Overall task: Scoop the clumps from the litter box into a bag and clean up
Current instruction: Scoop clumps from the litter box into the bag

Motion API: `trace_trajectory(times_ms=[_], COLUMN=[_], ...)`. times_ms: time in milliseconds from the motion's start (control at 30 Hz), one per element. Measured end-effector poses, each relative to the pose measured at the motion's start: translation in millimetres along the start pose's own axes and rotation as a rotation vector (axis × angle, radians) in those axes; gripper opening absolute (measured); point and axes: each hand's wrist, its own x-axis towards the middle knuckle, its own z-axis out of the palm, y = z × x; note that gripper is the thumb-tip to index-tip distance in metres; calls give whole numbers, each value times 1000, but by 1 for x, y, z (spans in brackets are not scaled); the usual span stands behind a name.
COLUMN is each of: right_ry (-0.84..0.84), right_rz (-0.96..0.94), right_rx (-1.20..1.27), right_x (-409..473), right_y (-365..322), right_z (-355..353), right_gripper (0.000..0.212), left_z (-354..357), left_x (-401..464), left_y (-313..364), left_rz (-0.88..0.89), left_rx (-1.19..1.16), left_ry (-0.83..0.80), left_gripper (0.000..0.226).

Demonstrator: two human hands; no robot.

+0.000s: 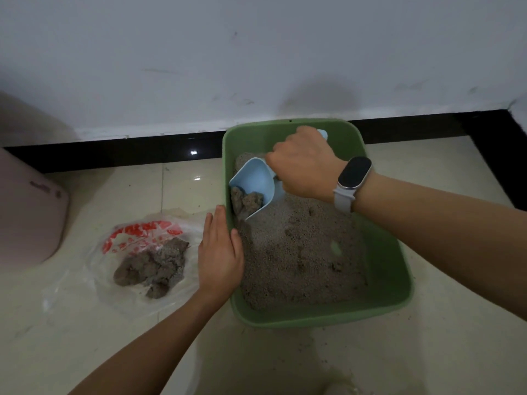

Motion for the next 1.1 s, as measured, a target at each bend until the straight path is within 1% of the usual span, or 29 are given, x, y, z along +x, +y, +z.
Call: trace_trajectory(times_ms=[233, 500, 567, 667, 767, 867, 1000, 1100], right_ry=[-12, -37, -8, 122, 225, 266, 333, 356], right_rz=[84, 285, 318, 352, 347, 332, 275, 169], right_rx=[54, 364, 420, 487, 523, 553, 499, 399], right_x=[-2, -12, -21, -34, -46, -52, -48, -40], right_y=[3, 12, 9, 10, 5, 2, 6, 14], right_z=[5, 40, 55, 76, 94, 106, 103, 89], right_gripper=[13, 20, 21, 21, 16, 15, 15, 14], left_z=[-1, 0, 0, 1, 0, -1, -1, 0], left_x=[1, 2, 2, 2, 2, 1, 0, 1], left_y=[-1, -3, -4, -5, -4, -4, -3, -4], left_rz=[2, -1, -3, -5, -3, -3, 4, -3], left_rx=[19, 35, 43, 47, 40, 33, 36, 37], left_ry=[-12, -21, -22, -15, -7, 6, 22, 23], left_gripper=[63, 62, 62, 62, 61, 61, 70, 70])
